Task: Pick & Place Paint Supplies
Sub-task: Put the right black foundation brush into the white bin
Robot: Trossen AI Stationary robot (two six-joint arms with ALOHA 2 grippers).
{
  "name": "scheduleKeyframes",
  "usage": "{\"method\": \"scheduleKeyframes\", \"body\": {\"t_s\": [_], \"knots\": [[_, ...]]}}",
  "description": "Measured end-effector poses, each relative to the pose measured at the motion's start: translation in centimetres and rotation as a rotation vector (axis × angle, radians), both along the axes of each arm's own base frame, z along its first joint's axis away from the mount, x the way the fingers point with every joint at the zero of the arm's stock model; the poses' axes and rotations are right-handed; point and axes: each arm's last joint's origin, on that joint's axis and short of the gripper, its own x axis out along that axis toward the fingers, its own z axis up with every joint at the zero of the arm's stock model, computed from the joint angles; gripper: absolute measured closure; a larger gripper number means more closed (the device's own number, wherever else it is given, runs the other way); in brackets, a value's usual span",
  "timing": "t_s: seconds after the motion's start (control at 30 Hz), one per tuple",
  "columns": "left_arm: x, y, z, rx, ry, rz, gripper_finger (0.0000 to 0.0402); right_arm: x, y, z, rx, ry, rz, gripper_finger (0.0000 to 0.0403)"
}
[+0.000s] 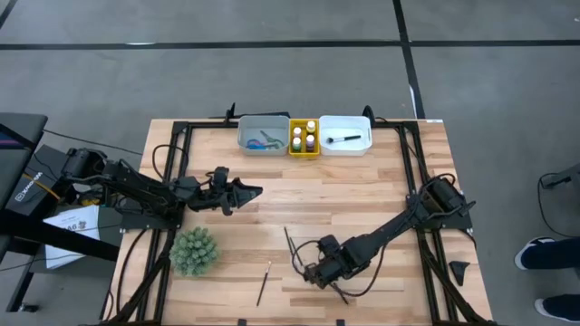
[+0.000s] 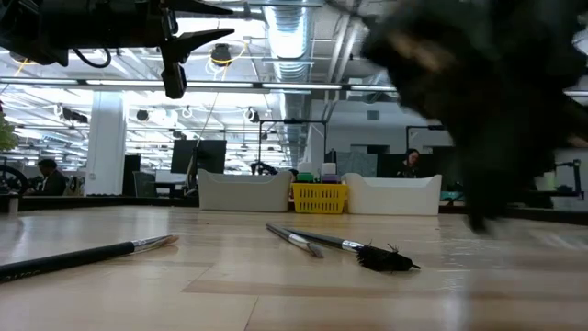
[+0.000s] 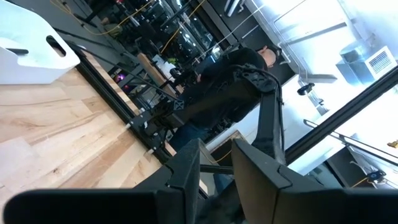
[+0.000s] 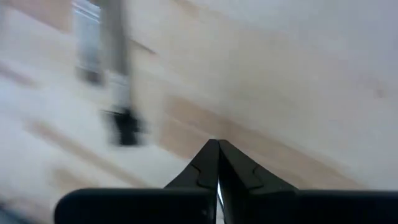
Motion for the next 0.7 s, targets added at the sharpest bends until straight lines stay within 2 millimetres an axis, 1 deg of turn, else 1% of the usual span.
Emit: {"method": "scheduleKeyframes", "body": {"t_s": [0.17, 0.27, 0.37, 0.53, 0.7], "knots": [[0.0, -0.1, 0.0, 0.004, -0.001, -0.025, 0.0314, 0.0, -0.3, 3.1, -0.054, -0.135, 0.025, 0.0403], [0.0, -0.2, 0.0, 0.011, 0.001, -0.057, 0.0314, -0.1, -0.8, 5.6, -0.094, -0.234, 0.022, 0.0403], [0.0, -0.3, 0.0, 0.023, 0.000, -0.097, 0.0314, -0.4, -1.8, 8.0, -0.136, -0.328, 0.017, 0.0403], [0.0, -0.8, 0.0, 0.095, 0.002, -0.153, 0.0314, -0.9, -3.6, 11.8, -0.182, -0.479, 0.007, 0.0403], [-0.2, -1.7, 0.0, 0.132, 0.003, -0.179, 0.0314, -1.4, -5.9, 14.6, -0.244, -0.572, -0.030, 0.0403]]}}
